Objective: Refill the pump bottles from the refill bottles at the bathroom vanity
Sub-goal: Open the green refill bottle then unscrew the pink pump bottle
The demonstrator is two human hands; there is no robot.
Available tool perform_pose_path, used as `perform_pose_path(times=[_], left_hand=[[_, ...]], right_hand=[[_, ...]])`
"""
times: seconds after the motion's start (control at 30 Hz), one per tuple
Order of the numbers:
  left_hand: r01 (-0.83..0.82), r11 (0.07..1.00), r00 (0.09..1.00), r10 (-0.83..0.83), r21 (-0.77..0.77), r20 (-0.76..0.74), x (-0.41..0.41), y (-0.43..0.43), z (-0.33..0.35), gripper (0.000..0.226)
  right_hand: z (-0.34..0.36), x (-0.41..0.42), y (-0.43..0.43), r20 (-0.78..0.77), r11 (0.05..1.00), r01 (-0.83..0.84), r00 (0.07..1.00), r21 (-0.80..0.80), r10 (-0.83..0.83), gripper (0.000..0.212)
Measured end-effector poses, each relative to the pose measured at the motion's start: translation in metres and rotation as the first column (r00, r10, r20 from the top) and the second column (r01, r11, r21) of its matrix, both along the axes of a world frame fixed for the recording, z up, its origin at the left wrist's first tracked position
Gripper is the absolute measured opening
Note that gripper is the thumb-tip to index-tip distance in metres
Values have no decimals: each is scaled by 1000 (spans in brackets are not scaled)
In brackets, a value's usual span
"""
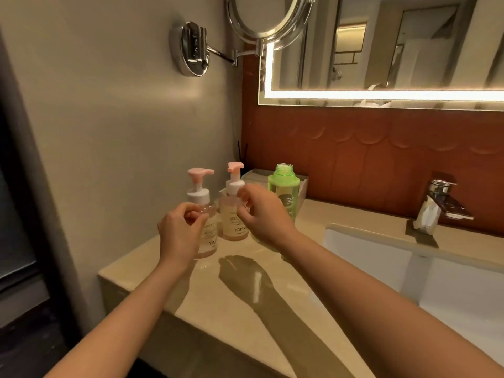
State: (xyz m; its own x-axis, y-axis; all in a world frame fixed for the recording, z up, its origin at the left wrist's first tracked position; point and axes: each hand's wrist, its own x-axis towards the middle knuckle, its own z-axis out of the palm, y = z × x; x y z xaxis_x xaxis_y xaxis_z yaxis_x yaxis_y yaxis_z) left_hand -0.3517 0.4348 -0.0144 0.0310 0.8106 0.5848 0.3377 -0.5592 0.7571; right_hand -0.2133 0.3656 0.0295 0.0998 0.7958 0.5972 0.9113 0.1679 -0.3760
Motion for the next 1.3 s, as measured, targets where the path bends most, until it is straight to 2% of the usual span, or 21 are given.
perform_pose_path(times=[0.13, 0.2, 0.3, 0.37, 0.53, 0.7, 1.03, 1.17, 1.3], left_hand=[[-44, 999, 998, 45, -17, 38, -21, 13, 2, 7], [-56, 997, 997, 58, -49, 47, -23, 20, 1, 7], [-79, 995, 995, 82, -57, 52, -25, 33, -2, 11], [-91, 994, 995, 94, -65, 36, -26, 42, -4, 12], [-137, 985, 990, 133, -100, -39, -23, 58, -9, 20], [-110, 983, 994, 108, -147, -21, -21, 58, -13, 17], [103, 984, 959, -138, -148, -249, -39, 17, -17, 10], [219, 967, 911, -250, -128, -327, -36, -12, -3, 19], [279, 957, 879, -288, -81, -381, -24, -35, 3, 25]], right_hand=[[29, -28, 39, 73, 1000, -27, 997, 11, 26, 32], [38, -35, 57, 173, 1000, -11, 985, -24, 15, 39], [45, -42, 79, 349, 990, 50, 937, -135, 0, 37], [45, -46, 89, 402, 975, 91, 916, -205, -1, 33], [48, -49, 94, 355, 968, 94, 935, -231, -6, 26], [49, -45, 79, 309, 960, 61, 951, -272, 27, 20], [50, -33, 23, 360, 961, 71, 932, -266, 30, 29], [53, -29, -5, 379, 953, 83, 925, -293, 36, 27], [55, -21, -34, 340, 947, 74, 940, -314, 39, 26]])
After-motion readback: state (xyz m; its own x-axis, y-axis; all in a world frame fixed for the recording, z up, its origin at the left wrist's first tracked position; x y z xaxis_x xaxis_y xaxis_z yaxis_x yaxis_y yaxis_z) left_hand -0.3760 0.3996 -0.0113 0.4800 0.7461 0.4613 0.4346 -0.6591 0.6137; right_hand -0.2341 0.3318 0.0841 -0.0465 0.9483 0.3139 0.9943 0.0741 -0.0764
